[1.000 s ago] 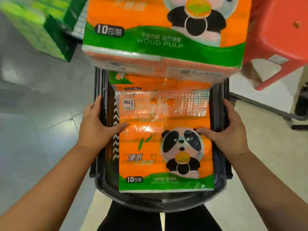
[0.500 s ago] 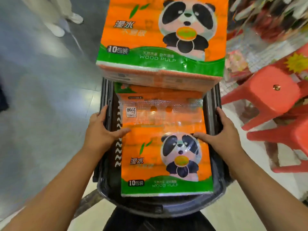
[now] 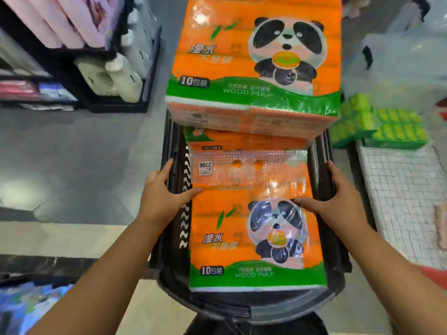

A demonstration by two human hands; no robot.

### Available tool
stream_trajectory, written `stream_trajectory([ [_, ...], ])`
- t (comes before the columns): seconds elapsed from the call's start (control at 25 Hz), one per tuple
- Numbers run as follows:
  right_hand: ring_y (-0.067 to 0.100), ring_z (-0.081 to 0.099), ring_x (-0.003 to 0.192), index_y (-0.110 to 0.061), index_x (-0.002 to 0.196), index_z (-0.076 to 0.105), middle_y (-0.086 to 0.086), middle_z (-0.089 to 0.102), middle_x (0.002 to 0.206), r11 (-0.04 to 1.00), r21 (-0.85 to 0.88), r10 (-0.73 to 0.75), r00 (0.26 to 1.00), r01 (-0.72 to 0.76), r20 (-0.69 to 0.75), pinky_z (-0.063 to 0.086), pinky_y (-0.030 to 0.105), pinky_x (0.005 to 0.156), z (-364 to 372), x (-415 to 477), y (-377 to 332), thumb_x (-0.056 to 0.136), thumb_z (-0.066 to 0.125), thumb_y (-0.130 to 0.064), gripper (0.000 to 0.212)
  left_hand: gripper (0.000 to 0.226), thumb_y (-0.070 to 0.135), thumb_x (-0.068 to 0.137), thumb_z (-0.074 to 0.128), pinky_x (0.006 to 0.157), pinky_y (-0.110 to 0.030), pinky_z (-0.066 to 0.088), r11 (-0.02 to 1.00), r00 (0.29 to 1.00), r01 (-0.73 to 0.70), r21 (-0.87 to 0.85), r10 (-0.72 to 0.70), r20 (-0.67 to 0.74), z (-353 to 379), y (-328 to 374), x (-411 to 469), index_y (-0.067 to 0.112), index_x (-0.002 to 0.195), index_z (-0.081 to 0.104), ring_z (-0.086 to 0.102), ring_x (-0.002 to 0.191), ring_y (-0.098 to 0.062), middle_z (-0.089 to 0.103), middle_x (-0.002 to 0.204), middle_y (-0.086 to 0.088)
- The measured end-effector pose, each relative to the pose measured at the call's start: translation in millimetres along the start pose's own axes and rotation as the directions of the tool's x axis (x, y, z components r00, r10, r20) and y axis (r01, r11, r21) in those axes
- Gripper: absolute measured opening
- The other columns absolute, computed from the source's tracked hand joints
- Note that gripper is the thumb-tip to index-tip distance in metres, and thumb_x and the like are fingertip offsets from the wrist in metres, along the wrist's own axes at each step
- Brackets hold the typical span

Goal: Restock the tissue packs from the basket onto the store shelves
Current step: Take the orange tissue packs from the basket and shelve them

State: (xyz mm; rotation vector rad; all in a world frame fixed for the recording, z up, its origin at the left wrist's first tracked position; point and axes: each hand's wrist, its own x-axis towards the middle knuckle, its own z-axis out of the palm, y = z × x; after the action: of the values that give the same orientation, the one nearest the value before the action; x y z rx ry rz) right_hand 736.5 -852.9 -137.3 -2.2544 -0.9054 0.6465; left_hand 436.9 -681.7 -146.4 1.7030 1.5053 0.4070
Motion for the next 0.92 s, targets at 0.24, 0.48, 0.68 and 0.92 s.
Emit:
stream_trajectory([
  [0.24,0.027,0.05,0.127,-0.02,0.15,0.033,0.011,0.051,0.142,0.961,-0.078,-0.237,0.938,0.263,0.252,0.042,0.043,0.105,90,114,-142,0.041,0.077,-0.064,0.125,0.11,0.052,0.057,0.079,0.106,-0.039,0.035,0.962,0.938,0.211,-0.173,-0.249,-0.241,-97,-46,52,0.024,0.15,0.028,0.038,0.134,-0.024,0.041,0.143,-0.008],
  [0.48,0.028,0.051,0.125,-0.025,0.151,0.029,0.01,0.05,0.141,0.848,-0.047,-0.432,0.739,0.528,0.517,0.044,0.044,0.103,204,189,-314,0.044,0.079,-0.064,0.125,0.109,0.053,0.055,0.079,0.109,-0.029,0.029,0.872,0.753,0.287,-0.397,-0.462,-0.468,-192,-98,85,0.02,0.148,0.034,0.036,0.133,-0.014,0.041,0.146,-0.007],
  [0.68,0.025,0.048,0.13,-0.026,0.152,0.025,0.005,0.045,0.147,0.785,0.037,-0.494,0.588,0.618,0.64,0.042,0.044,0.106,321,208,-444,0.047,0.082,-0.059,0.124,0.103,0.045,0.063,0.084,0.108,-0.032,0.033,0.812,0.602,0.32,-0.487,-0.572,-0.557,-281,-159,122,0.023,0.149,0.032,0.039,0.133,-0.018,0.041,0.143,-0.004],
  [0.92,0.027,0.044,0.133,-0.024,0.152,0.026,0.006,0.044,0.148,0.692,0.085,-0.55,0.448,0.717,0.704,0.041,0.047,0.106,473,204,-593,0.043,0.073,-0.067,0.126,0.096,0.042,0.07,0.082,0.104,-0.035,0.036,0.772,0.465,0.406,-0.49,-0.636,-0.616,-415,-243,178,0.026,0.15,0.03,0.041,0.129,-0.019,0.043,0.137,-0.004],
])
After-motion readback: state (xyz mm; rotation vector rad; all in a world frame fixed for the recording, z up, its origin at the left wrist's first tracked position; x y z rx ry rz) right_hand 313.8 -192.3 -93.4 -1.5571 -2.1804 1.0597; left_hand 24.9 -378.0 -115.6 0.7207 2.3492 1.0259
